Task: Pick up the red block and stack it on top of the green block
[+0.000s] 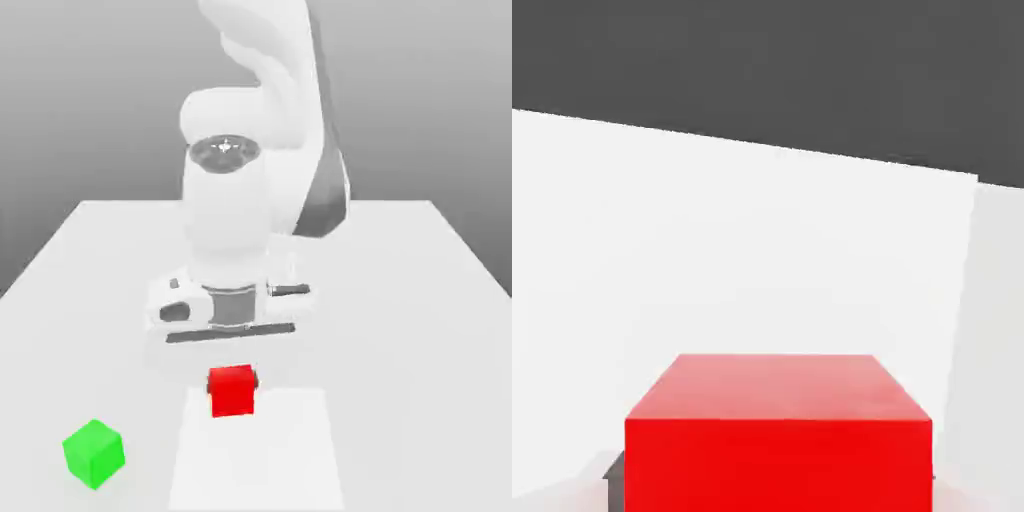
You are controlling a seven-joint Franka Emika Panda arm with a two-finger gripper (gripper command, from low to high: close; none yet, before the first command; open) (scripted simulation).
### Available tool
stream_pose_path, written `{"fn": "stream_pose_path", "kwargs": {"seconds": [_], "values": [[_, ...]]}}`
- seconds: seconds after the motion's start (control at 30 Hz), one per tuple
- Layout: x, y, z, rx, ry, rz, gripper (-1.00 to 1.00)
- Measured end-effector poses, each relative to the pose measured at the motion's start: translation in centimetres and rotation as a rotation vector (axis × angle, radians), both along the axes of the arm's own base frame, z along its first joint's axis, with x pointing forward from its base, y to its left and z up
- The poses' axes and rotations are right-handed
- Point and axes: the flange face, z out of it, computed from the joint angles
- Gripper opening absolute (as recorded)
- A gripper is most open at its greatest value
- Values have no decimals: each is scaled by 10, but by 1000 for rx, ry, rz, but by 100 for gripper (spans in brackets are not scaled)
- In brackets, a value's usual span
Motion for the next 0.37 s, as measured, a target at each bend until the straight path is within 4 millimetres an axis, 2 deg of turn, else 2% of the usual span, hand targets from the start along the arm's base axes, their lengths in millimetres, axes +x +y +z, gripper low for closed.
{"fn": "stream_pose_path", "kwargs": {"seconds": [0.07,0.1,0.23,0.27,0.37], "values": [[2,-60,10,-2,1,-184,-100],[4,-74,8,-3,1,-229,-100],[6,-85,-36,-5,2,-264,-100],[6,-86,-45,-5,2,-266,100],[6,-86,-45,-5,2,-266,100]]}}
